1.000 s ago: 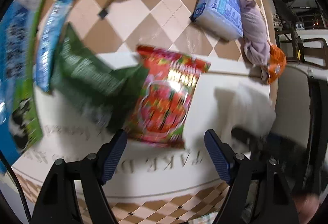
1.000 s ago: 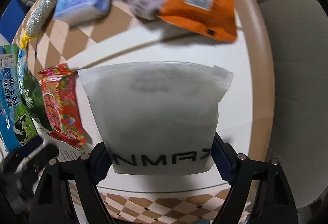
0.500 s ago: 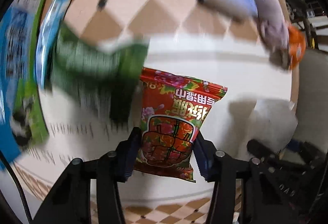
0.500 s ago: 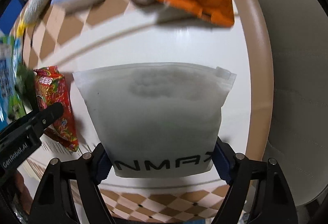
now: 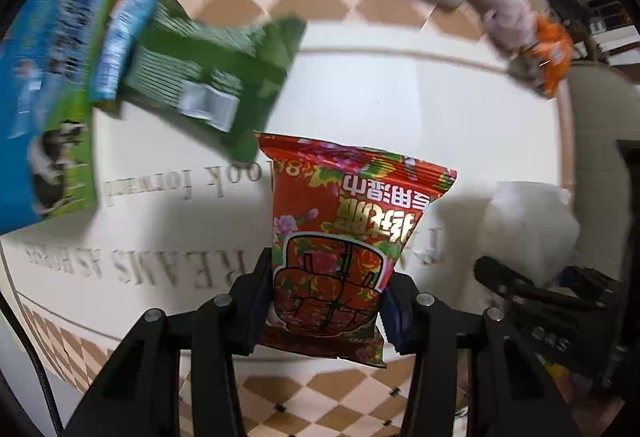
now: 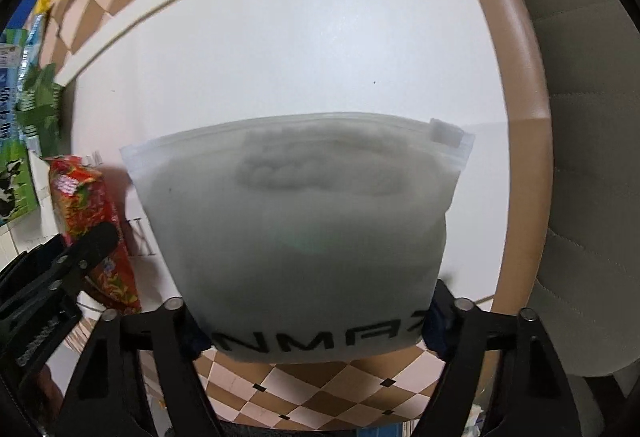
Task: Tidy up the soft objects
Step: 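Carry both items into the cardboard box and open both tools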
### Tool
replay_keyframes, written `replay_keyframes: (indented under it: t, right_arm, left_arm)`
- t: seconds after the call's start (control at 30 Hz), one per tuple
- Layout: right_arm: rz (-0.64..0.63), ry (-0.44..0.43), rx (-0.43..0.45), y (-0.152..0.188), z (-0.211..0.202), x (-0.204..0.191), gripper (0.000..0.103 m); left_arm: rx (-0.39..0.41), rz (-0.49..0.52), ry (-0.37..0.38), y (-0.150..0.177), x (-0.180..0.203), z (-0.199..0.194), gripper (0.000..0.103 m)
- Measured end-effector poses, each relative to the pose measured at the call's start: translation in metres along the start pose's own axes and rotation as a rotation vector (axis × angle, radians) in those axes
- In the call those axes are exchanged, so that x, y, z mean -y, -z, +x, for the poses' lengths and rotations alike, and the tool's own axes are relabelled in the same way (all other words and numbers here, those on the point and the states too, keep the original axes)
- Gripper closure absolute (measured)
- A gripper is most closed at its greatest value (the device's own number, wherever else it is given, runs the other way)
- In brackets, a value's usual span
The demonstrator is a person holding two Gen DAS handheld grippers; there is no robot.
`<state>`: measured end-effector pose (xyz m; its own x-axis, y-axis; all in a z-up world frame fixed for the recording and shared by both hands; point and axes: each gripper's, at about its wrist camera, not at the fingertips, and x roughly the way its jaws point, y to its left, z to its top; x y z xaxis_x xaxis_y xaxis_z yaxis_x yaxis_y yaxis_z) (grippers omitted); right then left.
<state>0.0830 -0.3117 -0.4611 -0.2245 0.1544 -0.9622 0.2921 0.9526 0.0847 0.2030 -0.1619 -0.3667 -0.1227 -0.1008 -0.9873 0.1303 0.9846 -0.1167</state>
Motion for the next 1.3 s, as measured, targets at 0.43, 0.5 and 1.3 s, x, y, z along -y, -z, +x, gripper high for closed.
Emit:
replay_keyframes:
  t: [0.43, 0.5, 1.3]
  right_arm:
    - [-0.213, -0.267, 0.214, 0.033, -0.154, -0.146, 0.026]
    - [-0.250, -0.294, 0.222, 0.023, -0.170, -0.187, 0.026]
    - [-0.221, -0.066, 0.057, -0.180, -0.076, -0.470, 0.026]
  left_arm:
    - [0.261, -0.118, 0.033, -0.003, -0.124, -0.192, 0.059]
    - [0.274, -0.154, 0.011, -0.017, -0.165, -0.206, 0.059]
    - [-0.067, -0.250, 0.107, -0.162, -0.397, -0.081, 0.058]
